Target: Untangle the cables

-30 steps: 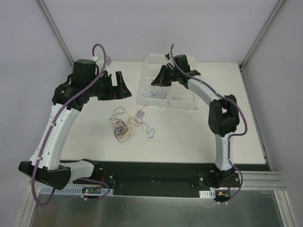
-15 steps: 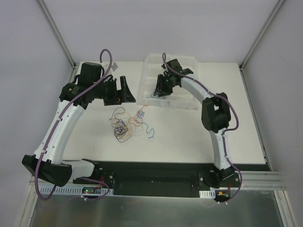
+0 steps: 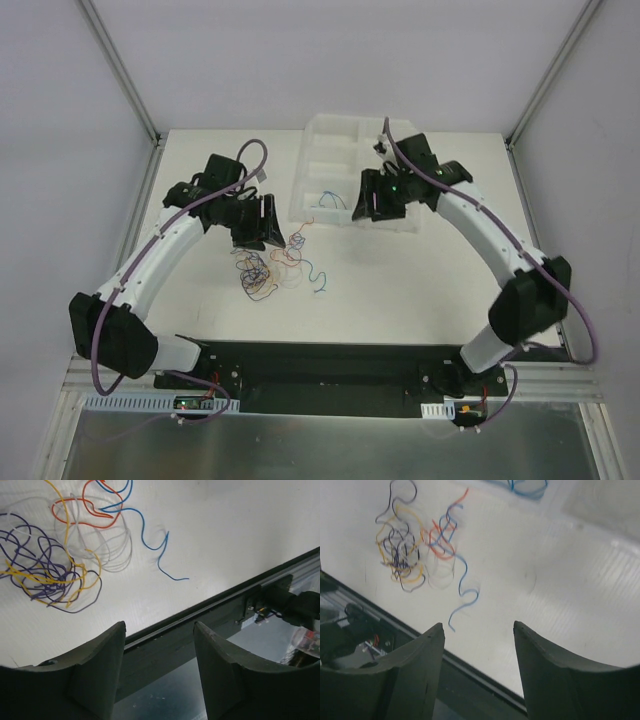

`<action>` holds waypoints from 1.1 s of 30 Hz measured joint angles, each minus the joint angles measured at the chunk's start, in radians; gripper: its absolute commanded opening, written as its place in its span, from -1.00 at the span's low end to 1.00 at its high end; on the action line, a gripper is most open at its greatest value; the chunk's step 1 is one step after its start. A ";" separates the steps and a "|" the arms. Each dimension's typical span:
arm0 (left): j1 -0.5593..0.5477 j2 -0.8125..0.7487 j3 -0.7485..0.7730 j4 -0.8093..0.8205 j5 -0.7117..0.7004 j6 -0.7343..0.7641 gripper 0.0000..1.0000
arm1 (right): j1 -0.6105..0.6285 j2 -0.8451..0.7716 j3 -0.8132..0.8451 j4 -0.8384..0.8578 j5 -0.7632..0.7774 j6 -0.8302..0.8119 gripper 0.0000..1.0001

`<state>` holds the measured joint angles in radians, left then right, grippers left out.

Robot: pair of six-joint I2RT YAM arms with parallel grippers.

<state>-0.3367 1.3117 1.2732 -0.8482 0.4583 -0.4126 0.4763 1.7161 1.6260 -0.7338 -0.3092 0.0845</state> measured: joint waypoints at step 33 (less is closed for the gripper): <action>-0.188 0.602 0.134 0.264 -0.114 0.183 -1.00 | -0.114 -0.644 -0.611 0.017 -0.190 0.046 0.28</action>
<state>-0.5247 1.9137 1.4075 -0.5838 0.3443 -0.2291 0.3622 1.0725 1.0149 -0.7166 -0.4992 0.1303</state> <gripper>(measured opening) 0.082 0.642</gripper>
